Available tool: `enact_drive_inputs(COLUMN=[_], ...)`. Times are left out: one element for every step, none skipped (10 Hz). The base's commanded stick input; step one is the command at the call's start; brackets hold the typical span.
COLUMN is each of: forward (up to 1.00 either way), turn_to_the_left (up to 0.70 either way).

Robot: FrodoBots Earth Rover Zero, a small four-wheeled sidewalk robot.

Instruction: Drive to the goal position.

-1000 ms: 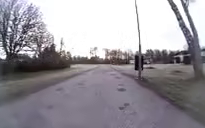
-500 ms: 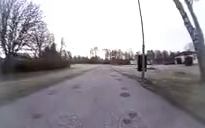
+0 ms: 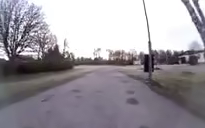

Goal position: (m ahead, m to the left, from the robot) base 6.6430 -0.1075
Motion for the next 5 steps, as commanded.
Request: enact_drive_inputs(forward=[0.85, 0.85, 0.85, 0.85, 0.85], turn_to_the_left=[0.0, 0.0, 0.0, 0.0, 0.0])
